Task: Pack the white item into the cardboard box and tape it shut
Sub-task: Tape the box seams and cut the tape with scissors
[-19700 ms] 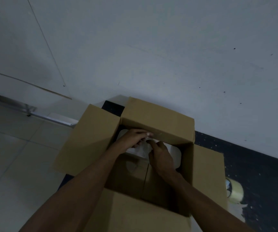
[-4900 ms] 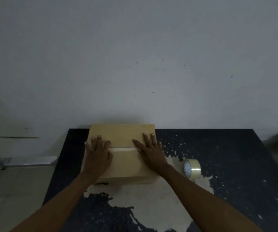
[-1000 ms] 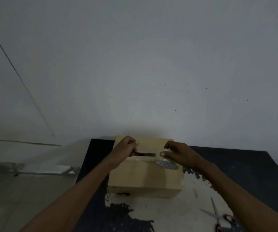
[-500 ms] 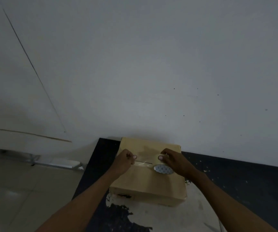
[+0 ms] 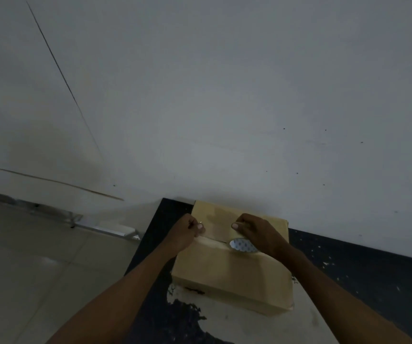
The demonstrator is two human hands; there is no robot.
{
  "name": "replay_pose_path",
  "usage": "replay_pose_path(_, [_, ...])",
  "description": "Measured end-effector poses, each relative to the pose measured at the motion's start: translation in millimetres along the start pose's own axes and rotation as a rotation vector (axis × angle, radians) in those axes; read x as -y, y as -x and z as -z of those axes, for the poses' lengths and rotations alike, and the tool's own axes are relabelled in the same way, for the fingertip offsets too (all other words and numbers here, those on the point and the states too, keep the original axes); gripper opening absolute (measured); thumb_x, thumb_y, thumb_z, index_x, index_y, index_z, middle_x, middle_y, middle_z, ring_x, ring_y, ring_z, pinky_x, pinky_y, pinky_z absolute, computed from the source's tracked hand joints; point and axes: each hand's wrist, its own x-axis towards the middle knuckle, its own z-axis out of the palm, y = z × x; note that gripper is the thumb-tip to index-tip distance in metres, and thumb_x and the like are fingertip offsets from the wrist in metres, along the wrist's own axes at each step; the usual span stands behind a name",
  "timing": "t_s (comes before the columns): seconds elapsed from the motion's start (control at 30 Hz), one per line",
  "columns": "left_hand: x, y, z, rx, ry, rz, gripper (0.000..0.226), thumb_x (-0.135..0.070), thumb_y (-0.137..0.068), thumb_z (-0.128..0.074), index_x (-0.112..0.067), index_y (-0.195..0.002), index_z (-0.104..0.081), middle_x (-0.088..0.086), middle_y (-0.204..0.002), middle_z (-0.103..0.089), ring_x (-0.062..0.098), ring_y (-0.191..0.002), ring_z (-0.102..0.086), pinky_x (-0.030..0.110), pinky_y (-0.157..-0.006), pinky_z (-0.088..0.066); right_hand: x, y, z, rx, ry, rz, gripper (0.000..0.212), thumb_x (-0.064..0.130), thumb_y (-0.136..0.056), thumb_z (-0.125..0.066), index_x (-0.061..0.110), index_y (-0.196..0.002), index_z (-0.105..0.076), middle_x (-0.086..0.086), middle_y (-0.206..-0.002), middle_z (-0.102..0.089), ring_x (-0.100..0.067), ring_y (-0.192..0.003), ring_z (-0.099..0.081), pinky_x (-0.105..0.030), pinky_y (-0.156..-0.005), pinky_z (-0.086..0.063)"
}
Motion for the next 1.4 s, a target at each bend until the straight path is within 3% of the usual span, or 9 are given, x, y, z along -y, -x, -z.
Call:
replay_pose_path(0.13, [3, -8, 24, 0.043, -0.031, -0.007, 0.018, -0.019, -0.100, -0.053, -0.012, -0.086, -0.046, -0.002, -0.082, -0.064, -0.008, -0.060, -0.056, 0.015, -0.053, -0.039, 13, -9, -6, -0.001, 0.010, -0.001, 0.028, 0.052, -0.093, -0.052, 0.027, -0.091, -0.063, 0.008, -0.085, -0.067, -0.003, -0.074, -0.060, -0.025, -0.065, -0.044])
replay_pose_path(0.23, [19, -17, 48, 0.050, -0.008, 0.000, 0.016, -0.021, -0.100, -0.053, -0.011, -0.088, -0.048, 0.005, -0.085, -0.062, 0.006, -0.068, -0.057, 0.021, -0.060, -0.041, 33, -19, -20, -0.001, 0.000, 0.021, 0.025, 0.051, -0.093, -0.055, 0.028, -0.088, -0.061, 0.011, -0.074, -0.062, 0.000, -0.065, -0.057, -0.015, -0.056, -0.036])
replay_pose_path(0.33, [36, -21, 67, 0.107, 0.029, 0.020, 0.012, -0.021, -0.099, -0.054, -0.012, -0.091, -0.051, 0.008, -0.087, -0.064, 0.016, -0.076, -0.055, 0.027, -0.065, -0.044, 44, -30, -39, -0.019, 0.033, 0.048, 0.026, 0.051, -0.093, -0.055, 0.026, -0.089, -0.060, 0.012, -0.075, -0.060, 0.000, -0.068, -0.057, -0.014, -0.059, -0.038])
replay_pose_path(0.53, [51, -31, 81, 0.154, 0.192, 0.017, 0.013, -0.017, -0.099, -0.055, -0.004, -0.099, -0.055, 0.012, -0.090, -0.064, 0.015, -0.077, -0.055, 0.026, -0.065, -0.044, 52, -43, -50, -0.035, 0.085, 0.039, 0.026, 0.052, -0.092, -0.056, 0.026, -0.091, -0.063, 0.014, -0.081, -0.063, 0.003, -0.071, -0.058, -0.010, -0.060, -0.038])
replay_pose_path(0.77, [63, -39, 96, 0.123, 0.453, 0.071, 0.012, -0.008, -0.098, -0.055, -0.010, -0.087, -0.051, 0.006, -0.077, -0.058, 0.010, -0.063, -0.049, 0.023, -0.053, -0.036, 72, -53, -58, 0.003, 0.094, 0.026, 0.027, 0.054, -0.091, -0.054, 0.030, -0.098, -0.062, 0.015, -0.095, -0.067, 0.004, -0.082, -0.061, -0.007, -0.066, -0.041])
replay_pose_path(1.1, [88, -32, 68, 0.122, 0.451, 0.091, 0.011, -0.016, -0.099, -0.053, -0.006, -0.099, -0.055, 0.003, -0.081, -0.059, 0.012, -0.071, -0.052, 0.025, -0.062, -0.042, 70, -55, -55, -0.024, 0.178, 0.097, 0.024, 0.044, -0.094, -0.054, 0.026, -0.087, -0.067, 0.020, -0.074, -0.064, 0.005, -0.067, -0.061, -0.010, -0.060, -0.038])
replay_pose_path(1.27, [97, -33, 59, 0.138, 0.563, 0.151, 0.011, -0.018, -0.099, -0.053, -0.007, -0.100, -0.056, 0.004, -0.081, -0.058, 0.015, -0.073, -0.051, 0.028, -0.065, -0.042, 65, -55, -58, -0.048, 0.202, 0.118, 0.021, 0.043, -0.095, -0.056, 0.027, -0.087, -0.066, 0.013, -0.077, -0.066, -0.001, -0.067, -0.064, -0.019, -0.059, -0.045])
replay_pose_path(1.4, [106, -38, 48, 0.145, 0.692, 0.257, 0.008, -0.015, -0.098, -0.055, -0.011, -0.092, -0.057, 0.006, -0.079, -0.057, 0.015, -0.069, -0.051, 0.028, -0.062, -0.042, 68, -60, -60, -0.028, 0.218, 0.101, 0.023, 0.044, -0.095, -0.054, 0.027, -0.089, -0.068, 0.013, -0.077, -0.067, -0.001, -0.066, -0.063, -0.016, -0.057, -0.044])
